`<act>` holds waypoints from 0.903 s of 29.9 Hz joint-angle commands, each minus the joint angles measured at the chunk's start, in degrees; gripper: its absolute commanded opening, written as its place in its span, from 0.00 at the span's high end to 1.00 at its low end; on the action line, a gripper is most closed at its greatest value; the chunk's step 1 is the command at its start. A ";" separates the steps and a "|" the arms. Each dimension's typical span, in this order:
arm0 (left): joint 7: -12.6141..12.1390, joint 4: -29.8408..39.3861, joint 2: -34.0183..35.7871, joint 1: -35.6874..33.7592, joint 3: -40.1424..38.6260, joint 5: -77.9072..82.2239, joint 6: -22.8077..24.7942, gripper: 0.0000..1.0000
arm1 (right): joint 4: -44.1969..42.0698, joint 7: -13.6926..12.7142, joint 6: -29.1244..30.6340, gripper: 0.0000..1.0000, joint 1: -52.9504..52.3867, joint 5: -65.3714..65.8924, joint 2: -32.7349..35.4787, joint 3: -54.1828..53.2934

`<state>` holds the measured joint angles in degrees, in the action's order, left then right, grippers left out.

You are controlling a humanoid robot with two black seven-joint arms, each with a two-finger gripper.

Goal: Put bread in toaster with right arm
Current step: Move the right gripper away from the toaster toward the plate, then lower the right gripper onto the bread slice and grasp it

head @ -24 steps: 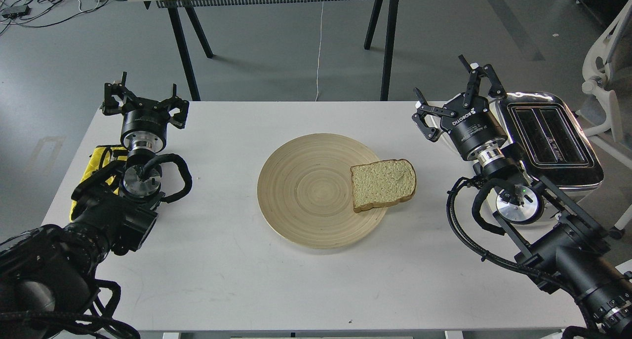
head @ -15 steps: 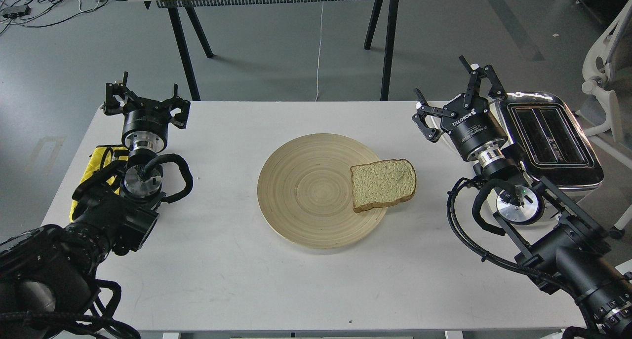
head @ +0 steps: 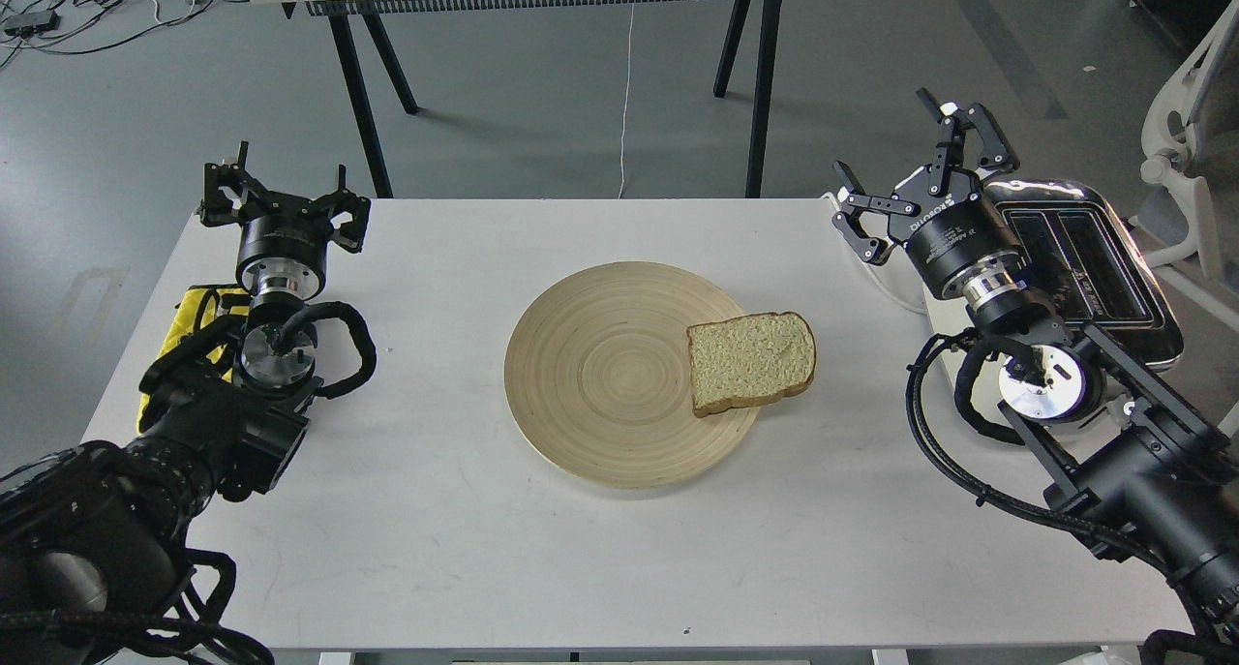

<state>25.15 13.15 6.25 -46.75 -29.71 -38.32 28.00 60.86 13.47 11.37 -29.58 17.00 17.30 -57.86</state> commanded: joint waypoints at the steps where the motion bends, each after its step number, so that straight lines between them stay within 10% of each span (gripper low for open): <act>1: -0.01 0.03 -0.01 0.00 0.01 0.00 0.00 0.00 | -0.04 -0.11 -4.06 0.01 -0.04 10.04 0.10 0.29; 27: -0.01 0.03 -0.01 0.00 0.01 0.00 0.00 0.00 | -4.96 -0.37 -35.89 0.01 -1.18 30.02 0.54 27.10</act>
<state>25.15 13.19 6.24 -46.76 -29.70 -38.32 28.00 56.67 13.33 -23.36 -30.70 47.06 17.80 -32.65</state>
